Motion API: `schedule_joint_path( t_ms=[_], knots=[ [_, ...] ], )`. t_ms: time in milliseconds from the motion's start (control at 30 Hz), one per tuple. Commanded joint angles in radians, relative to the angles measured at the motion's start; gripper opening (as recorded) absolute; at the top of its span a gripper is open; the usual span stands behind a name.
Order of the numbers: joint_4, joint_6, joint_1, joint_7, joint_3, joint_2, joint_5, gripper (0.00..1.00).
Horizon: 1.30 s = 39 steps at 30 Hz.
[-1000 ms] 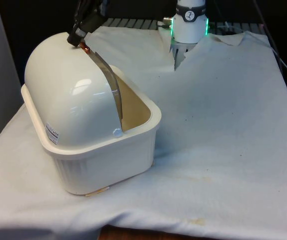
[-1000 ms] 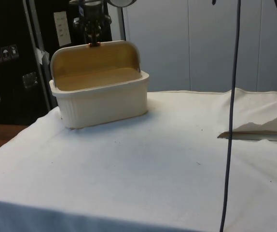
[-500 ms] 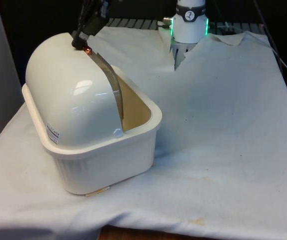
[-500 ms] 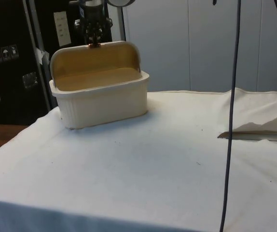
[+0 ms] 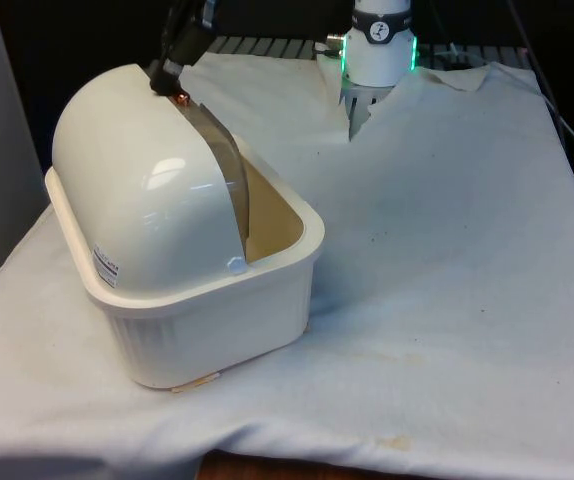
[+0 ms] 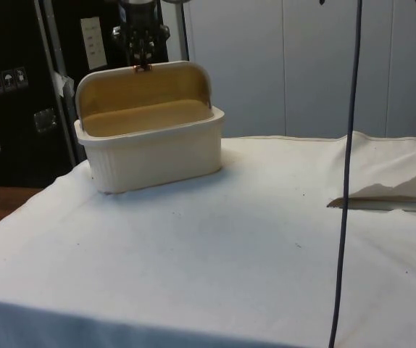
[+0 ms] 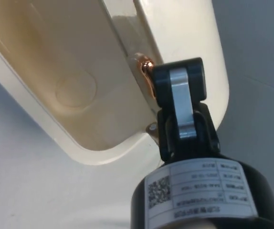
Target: Open the lid, then close it.
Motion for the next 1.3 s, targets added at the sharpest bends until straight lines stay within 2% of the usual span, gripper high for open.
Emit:
schedule_joint_path(
  t_ms=[0, 233, 267, 300, 533, 567, 600, 767, 800, 833, 867, 1067, 1100, 1133, 1267],
  knots=[
    [-0.002, -0.009, -0.007, -0.02, 0.013, -0.005, 0.029, 0.0],
    [0.01, -0.038, -0.006, -0.057, 0.012, -0.009, 0.09, 0.0],
    [0.014, -0.029, 0.001, -0.039, 0.0, -0.003, 0.065, 0.0],
    [0.012, -0.041, -0.006, -0.062, 0.011, -0.01, 0.098, 0.0],
    [0.021, -0.067, -0.006, -0.093, 0.011, -0.009, 0.157, 0.0],
    [0.024, -0.058, 0.001, -0.075, 0.0, -0.005, 0.127, 0.0],
    [0.021, -0.069, -0.005, -0.096, 0.011, -0.008, 0.164, 0.0],
    [0.022, -0.08, -0.006, -0.112, 0.012, -0.007, 0.207, 0.0],
    [0.022, -0.083, -0.005, -0.115, 0.012, -0.007, 0.214, 0.0],
    [0.024, -0.078, 0.002, -0.101, 0.001, -0.005, 0.192, 0.0],
    [0.022, -0.085, -0.005, -0.118, 0.012, -0.007, 0.221, 0.0],
    [0.023, -0.102, -0.005, -0.138, 0.012, -0.007, 0.27, 0.0],
    [0.024, -0.095, 0.002, -0.125, 0.001, -0.005, 0.25, 0.0],
    [0.024, -0.106, -0.005, -0.141, 0.012, -0.007, 0.277, 0.0],
    [0.025, -0.123, -0.005, -0.155, 0.012, -0.007, 0.313, 0.0]
  ],
)
